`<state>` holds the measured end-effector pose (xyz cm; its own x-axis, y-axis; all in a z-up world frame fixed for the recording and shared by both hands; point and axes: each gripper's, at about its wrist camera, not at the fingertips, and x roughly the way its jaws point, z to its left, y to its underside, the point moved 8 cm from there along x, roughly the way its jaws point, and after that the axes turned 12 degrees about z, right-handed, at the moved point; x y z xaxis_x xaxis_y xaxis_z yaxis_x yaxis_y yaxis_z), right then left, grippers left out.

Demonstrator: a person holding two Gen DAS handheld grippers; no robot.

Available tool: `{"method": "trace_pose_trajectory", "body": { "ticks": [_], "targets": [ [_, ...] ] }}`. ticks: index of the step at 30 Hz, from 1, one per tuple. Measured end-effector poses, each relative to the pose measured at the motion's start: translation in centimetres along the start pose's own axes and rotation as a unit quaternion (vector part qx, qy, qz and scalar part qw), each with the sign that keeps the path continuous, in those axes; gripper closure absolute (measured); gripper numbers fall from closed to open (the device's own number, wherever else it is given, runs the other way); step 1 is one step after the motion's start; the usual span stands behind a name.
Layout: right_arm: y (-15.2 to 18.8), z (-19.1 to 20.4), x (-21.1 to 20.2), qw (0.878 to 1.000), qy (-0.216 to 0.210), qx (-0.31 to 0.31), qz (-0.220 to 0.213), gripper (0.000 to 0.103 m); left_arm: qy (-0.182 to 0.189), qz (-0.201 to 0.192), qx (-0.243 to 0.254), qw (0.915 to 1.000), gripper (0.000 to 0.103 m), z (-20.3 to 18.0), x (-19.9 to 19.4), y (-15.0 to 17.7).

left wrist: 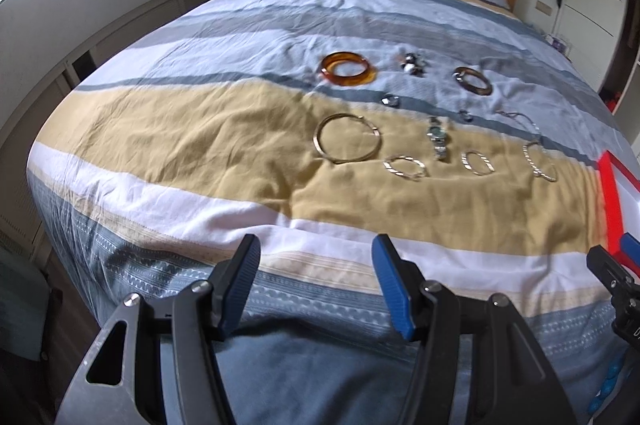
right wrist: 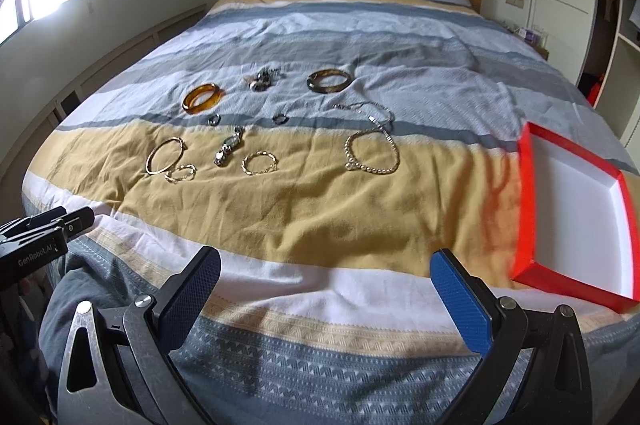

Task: Organize jewelry
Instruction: 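Grasp the twisted silver bracelet with the left tool while the right tool grasps the silver chain necklace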

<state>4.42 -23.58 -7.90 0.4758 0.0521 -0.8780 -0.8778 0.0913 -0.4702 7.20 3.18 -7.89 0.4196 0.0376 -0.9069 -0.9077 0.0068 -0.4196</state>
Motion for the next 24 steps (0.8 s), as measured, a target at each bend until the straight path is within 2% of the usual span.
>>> {"method": "trace_pose_trajectory", "body": {
  "ticks": [4, 7, 12, 17, 24],
  "targets": [
    [-0.9, -0.2, 1.1, 1.0, -0.01, -0.002, 0.001, 0.001, 0.006, 0.009, 0.001, 0.9999, 0.047, 0.2, 1.0, -0.5],
    [-1.6, -0.9, 1.8, 1.0, -0.017, 0.001, 0.004, 0.007, 0.019, 0.018, 0.007, 0.9996, 0.047, -0.3, 1.7, -0.9],
    [-3.2, -2.7, 3.1, 1.0, -0.023, 0.016, 0.01, 0.01, 0.063, 0.029, 0.021, 0.9974, 0.047, -2.5, 2.5, -2.2],
    [-5.1, -4.2, 4.7, 0.999, -0.032, 0.027, 0.013, 0.01, 0.089, 0.036, 0.025, 0.995, 0.047, -4.8, 3.5, -4.3],
    [-8.0, -4.1, 6.9, 0.999, -0.047, 0.018, 0.013, 0.01, 0.091, 0.046, 0.027, 0.9944, 0.047, -6.6, 5.5, -6.0]
  ]
}}
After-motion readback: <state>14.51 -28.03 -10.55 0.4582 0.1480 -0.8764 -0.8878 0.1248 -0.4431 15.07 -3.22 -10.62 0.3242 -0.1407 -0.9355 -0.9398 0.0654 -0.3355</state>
